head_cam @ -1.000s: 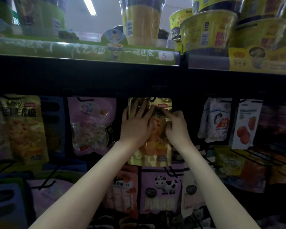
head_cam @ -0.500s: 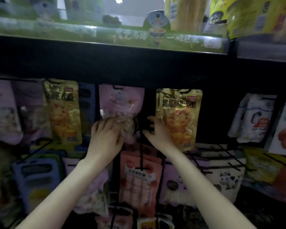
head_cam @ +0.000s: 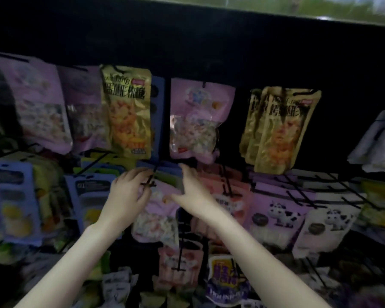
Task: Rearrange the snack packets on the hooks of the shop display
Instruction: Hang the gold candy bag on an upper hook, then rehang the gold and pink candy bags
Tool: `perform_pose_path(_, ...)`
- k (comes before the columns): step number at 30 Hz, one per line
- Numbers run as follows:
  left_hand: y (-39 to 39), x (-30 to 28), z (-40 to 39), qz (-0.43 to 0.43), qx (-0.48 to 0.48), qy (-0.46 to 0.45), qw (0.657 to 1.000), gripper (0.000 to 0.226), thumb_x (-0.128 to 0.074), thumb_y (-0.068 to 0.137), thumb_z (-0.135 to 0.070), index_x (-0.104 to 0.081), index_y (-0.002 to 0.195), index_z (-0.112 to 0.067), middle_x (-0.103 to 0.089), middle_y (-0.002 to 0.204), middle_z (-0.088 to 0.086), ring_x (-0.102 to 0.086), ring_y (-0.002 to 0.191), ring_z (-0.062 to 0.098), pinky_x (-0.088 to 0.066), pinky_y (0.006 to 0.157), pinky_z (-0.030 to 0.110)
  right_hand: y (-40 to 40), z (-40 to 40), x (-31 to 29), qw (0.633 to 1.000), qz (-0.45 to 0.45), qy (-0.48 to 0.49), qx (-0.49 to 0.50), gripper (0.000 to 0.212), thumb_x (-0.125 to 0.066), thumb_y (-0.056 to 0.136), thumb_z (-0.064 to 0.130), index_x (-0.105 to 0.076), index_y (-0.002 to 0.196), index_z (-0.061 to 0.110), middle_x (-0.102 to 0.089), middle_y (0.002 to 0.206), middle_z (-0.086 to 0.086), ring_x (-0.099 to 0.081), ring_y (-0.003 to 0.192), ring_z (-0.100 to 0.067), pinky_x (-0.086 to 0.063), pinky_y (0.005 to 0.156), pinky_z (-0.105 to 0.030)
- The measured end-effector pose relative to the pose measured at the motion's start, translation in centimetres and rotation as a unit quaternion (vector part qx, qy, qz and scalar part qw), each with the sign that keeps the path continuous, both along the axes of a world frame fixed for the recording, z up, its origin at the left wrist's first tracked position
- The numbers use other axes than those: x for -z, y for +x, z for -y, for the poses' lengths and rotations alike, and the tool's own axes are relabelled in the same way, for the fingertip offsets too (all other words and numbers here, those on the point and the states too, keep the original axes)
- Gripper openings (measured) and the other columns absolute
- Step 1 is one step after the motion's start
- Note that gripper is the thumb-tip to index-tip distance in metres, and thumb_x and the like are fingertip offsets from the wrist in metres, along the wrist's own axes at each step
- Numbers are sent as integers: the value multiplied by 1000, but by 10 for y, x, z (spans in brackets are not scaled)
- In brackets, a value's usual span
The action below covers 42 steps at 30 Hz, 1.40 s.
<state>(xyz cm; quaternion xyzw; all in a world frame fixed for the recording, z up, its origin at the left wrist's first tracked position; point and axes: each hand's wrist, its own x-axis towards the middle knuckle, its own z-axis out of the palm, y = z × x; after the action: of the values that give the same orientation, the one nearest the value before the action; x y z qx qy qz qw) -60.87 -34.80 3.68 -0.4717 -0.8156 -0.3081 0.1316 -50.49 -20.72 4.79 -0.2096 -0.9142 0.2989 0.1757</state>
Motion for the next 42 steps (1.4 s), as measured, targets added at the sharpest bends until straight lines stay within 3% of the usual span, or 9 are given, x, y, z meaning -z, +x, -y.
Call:
perform_pose_path(5,-10,8,21,-8,34,-38,999,56,-29,83,-41,-56,126,-17,-54,129,0,-46,122,27,-39,94,45,-29,4,34,995,34,-73,53,38,-54,90,23,-54,126,10,-56,118,-7,-54,111,-27,-46,82,-31)
perform_pose_path(9,-21,7,40,-16,54,-27,998,60,-26,81,-47,-54,127,-20,-50,134,-1,-43,124,24,-37,95,44,-15,18,27,997,21,47,52,22,-45,90,6,-51,69,5,-48,62,-4,-53,68,-23,-31,60,-28)
perform_pose_path(14,-25,5,56,1,115,-34,993,58,-34,85,-55,-46,134,-27,-44,139,-5,-39,129,19,-36,100,40,31,27,-12,990,30,128,-48,18,-58,89,11,-70,101,8,-71,101,-7,-63,97,-19,-42,74,-24)
perform_pose_path(20,5,-33,38,-3,190,142,971,33,-51,88,-17,-58,120,-15,-57,112,-6,-54,103,6,-38,84,8,76,24,-74,965,-215,139,-52,31,-60,82,8,-61,111,19,-62,102,16,-61,85,-25,-47,83,-29)
perform_pose_path(25,21,-86,7,-119,155,215,957,42,-52,89,-7,-50,131,-8,-49,126,9,-46,115,20,-36,93,22,82,16,-112,904,-366,221,15,23,-46,93,-1,-65,100,11,-58,81,16,-54,58,-16,-41,56,-18)
perform_pose_path(28,22,-106,-13,-170,146,201,954,52,-55,84,-2,-46,135,-7,-45,132,16,-40,120,31,-39,98,37,71,5,-121,880,-417,214,79,28,-42,92,1,-69,99,6,-57,90,14,-65,70,-7,-55,67,-25)
perform_pose_path(33,22,-128,-37,-234,79,200,948,51,-36,87,-19,-45,137,-13,-39,144,13,-25,128,32,-36,98,55,54,-9,-131,848,-464,227,120,35,-41,87,-1,-68,108,6,-62,107,1,-66,96,-26,-55,85,-40)
perform_pose_path(38,25,-131,-62,-269,43,100,957,57,-24,89,-38,-30,145,-27,-18,156,-2,-4,144,25,-3,113,51,38,-22,-141,857,-454,210,127,38,-45,83,-12,-66,111,2,-66,112,-12,-61,108,-20,-43,93,-10)
perform_pose_path(42,26,-126,-79,-240,60,90,965,60,-12,90,-43,-20,148,-28,-11,157,-3,-1,145,22,-1,114,44,29,-28,-147,867,-448,182,120,33,-47,87,-10,-67,111,2,-64,115,-14,-57,108,-15,-39,86,-1)
